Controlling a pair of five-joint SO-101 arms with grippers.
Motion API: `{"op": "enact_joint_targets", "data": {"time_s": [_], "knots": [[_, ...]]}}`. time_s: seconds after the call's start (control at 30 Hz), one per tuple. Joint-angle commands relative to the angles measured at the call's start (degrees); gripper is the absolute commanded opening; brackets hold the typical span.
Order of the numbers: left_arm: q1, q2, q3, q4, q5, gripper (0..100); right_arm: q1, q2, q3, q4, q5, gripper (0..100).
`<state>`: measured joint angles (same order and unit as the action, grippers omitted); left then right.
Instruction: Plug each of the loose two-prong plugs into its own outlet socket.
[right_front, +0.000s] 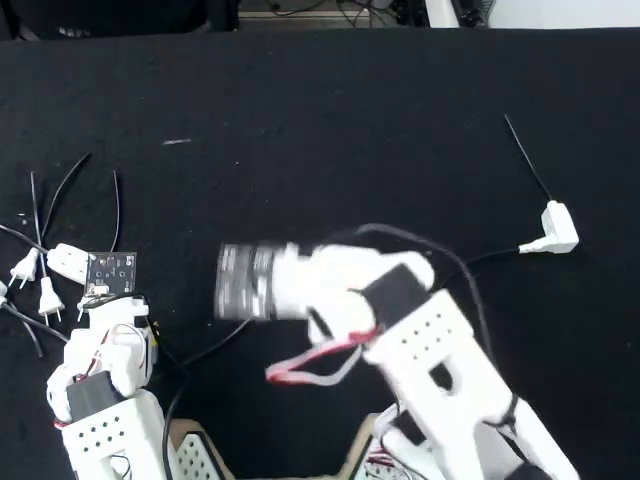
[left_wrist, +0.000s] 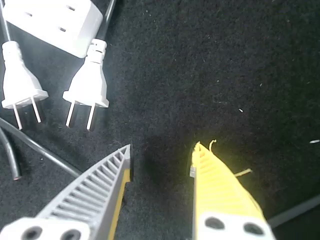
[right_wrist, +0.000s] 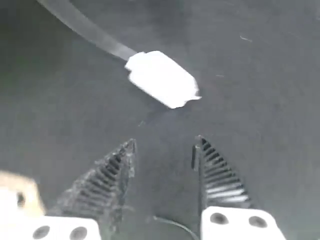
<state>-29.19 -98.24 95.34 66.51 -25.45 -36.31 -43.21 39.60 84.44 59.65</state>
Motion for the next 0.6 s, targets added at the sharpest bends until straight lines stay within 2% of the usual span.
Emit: {"op": "enact_joint_targets", "data": {"time_s": [0.0,0.17,0.3,0.57], "knots": [[-0.48,0.00,-0.40,0.09,-0.26,20,-4.92,-4.09,3.56,4.13,10.55,17.3],[-0.84,0.00,-0.66,-0.09,-0.18,20,-6.15,-4.18,12.44,-7.82,10.73,17.3],[-3.91,0.00,-0.84,-0.44,0.00,20,-6.15,-2.77,16.04,-15.91,10.73,17.3],[-4.00,0.00,-0.84,-0.44,0.00,20,-6.15,15.96,4.79,-18.55,10.81,17.3]]}}
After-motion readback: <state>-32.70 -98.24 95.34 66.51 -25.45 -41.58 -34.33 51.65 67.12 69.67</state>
